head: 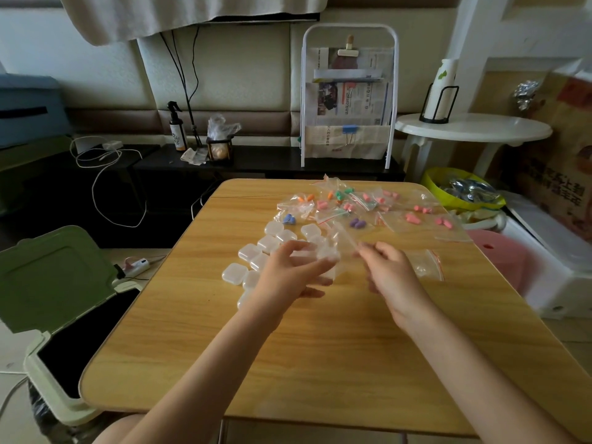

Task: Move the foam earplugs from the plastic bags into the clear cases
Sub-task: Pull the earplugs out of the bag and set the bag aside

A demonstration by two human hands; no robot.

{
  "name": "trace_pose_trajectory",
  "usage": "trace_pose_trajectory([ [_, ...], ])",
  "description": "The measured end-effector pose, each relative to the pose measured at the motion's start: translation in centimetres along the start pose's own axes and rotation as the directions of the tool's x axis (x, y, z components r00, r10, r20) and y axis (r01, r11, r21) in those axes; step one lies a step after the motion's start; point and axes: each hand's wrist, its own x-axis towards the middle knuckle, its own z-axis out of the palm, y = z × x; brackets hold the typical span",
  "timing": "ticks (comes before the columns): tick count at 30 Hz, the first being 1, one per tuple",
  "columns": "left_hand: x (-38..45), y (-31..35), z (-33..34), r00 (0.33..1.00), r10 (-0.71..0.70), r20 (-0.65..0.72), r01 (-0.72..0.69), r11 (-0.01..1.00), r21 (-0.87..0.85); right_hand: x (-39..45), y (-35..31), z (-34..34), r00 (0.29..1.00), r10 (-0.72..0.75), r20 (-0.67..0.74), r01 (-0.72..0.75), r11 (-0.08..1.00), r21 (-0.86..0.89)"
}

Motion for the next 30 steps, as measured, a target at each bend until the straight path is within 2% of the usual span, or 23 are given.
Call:
trace_pose_trajectory([
  [1, 0.2, -0.2, 0.0, 0.997, 0.077, -0.006, -0.076, 0.993, 0.089, 0.4, -0.1, -0.8, 0.998, -0.004, -0.056, 0.004, 1.000, 0.006],
  [2, 0.5, -0.6, 0.0, 0.981, 0.193, -0.007, -0.182, 0.934, 0.308, 0.8, -0.3, -1.8, 0.993, -0.005, -0.120, 0.008, 1.000, 0.028],
  [3, 0.9, -1.1, -0.2, 0.948, 0.316, 0.027, -0.266, 0.744, 0.613, 1.6, -0.3, -3.1, 0.983, -0.010, -0.183, 0.021, 0.998, 0.055],
  [4, 1.3, -1.5, -0.3, 0.907, 0.408, 0.105, -0.308, 0.472, 0.826, 2.2, -0.3, -4.3, 0.971, -0.021, -0.239, 0.038, 0.997, 0.068],
  [5, 1.6, -1.9, -0.4, 0.877, 0.444, 0.186, -0.327, 0.266, 0.907, 3.1, 0.0, -5.6, 0.954, -0.043, -0.297, 0.054, 0.998, 0.029],
  [6, 1.9, -2.3, -0.4, 0.873, 0.429, 0.233, -0.335, 0.178, 0.925, 3.8, 0.5, -6.7, 0.934, -0.088, -0.346, 0.068, 0.995, -0.070],
  [8, 2.4, -3.0, -0.1, 0.886, 0.381, 0.265, -0.340, 0.144, 0.929, 4.7, 1.5, -8.1, 0.895, -0.196, -0.401, 0.076, 0.952, -0.296],
  [11, 3.0, -3.8, 0.2, 0.888, 0.334, 0.314, -0.351, 0.055, 0.935, 4.8, 2.6, -8.7, 0.881, -0.285, -0.379, 0.085, 0.881, -0.465],
  [17, 3.5, -4.4, 0.0, 0.886, 0.316, 0.340, -0.368, 0.032, 0.929, 5.3, 3.8, -8.5, 0.889, -0.274, -0.367, 0.023, 0.826, -0.564],
  [21, 3.1, -4.2, 0.3, 0.848, 0.393, 0.356, -0.410, 0.058, 0.910, 5.3, 3.8, -8.1, 0.888, -0.250, -0.387, -0.005, 0.834, -0.551],
  [23, 2.8, -3.9, 0.5, 0.822, 0.445, 0.355, -0.440, 0.102, 0.892, 5.1, 3.6, -7.9, 0.866, -0.289, -0.407, 0.001, 0.816, -0.578],
  [25, 2.3, -3.5, 0.8, 0.818, 0.482, 0.314, -0.461, 0.223, 0.859, 4.8, 3.2, -7.8, 0.850, -0.333, -0.407, 0.033, 0.805, -0.592],
  [27, 2.0, -3.3, 1.0, 0.835, 0.491, 0.247, -0.470, 0.404, 0.785, 4.3, 2.6, -7.4, 0.852, -0.370, -0.370, 0.111, 0.818, -0.564],
  [30, 1.9, -2.9, 1.4, 0.870, 0.466, 0.158, -0.451, 0.626, 0.636, 2.8, 1.3, -5.9, 0.886, -0.430, -0.175, 0.305, 0.823, -0.479],
])
